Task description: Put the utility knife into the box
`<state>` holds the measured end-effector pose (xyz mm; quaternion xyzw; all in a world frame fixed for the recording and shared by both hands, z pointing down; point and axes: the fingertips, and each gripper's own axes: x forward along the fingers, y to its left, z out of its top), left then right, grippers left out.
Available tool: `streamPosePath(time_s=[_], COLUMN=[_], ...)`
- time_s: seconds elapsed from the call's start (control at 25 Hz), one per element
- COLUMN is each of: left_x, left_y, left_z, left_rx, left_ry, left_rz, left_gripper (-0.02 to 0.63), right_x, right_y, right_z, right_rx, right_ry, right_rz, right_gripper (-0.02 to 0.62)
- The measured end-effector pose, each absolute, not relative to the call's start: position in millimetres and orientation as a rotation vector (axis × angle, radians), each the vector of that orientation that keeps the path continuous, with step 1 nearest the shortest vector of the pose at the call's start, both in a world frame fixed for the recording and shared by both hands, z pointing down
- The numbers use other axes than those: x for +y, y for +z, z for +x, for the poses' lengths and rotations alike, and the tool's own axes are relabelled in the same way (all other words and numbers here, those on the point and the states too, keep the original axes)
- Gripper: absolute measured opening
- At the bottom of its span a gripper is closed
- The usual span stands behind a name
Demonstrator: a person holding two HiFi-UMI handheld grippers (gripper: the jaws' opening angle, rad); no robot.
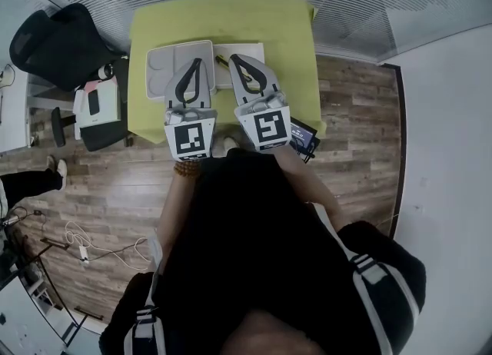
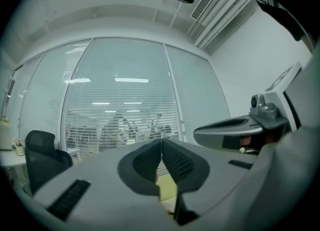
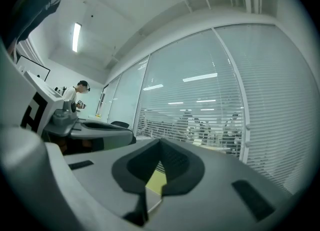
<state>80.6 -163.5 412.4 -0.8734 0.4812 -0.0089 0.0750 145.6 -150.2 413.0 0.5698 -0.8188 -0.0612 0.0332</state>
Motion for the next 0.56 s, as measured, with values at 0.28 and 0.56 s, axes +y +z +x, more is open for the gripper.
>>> streamPosePath(time_s=[0.28, 0.56], left_x=[-173, -175], left_y=[416, 419], left_z=[81, 88], left_rx=[1.445, 1.436], left_ry=[-0.033, -0.037], left_rz=[-2.625, -2.640], left_gripper=[0.015, 0.015], right_x=[-159, -163], right_y=[414, 422], right_z=[152, 160], right_rx=[-2.507, -2.498], right_ry=[-0.194, -0.155], right_rz=[1.766, 1.768], right_gripper=[0.000, 0.000])
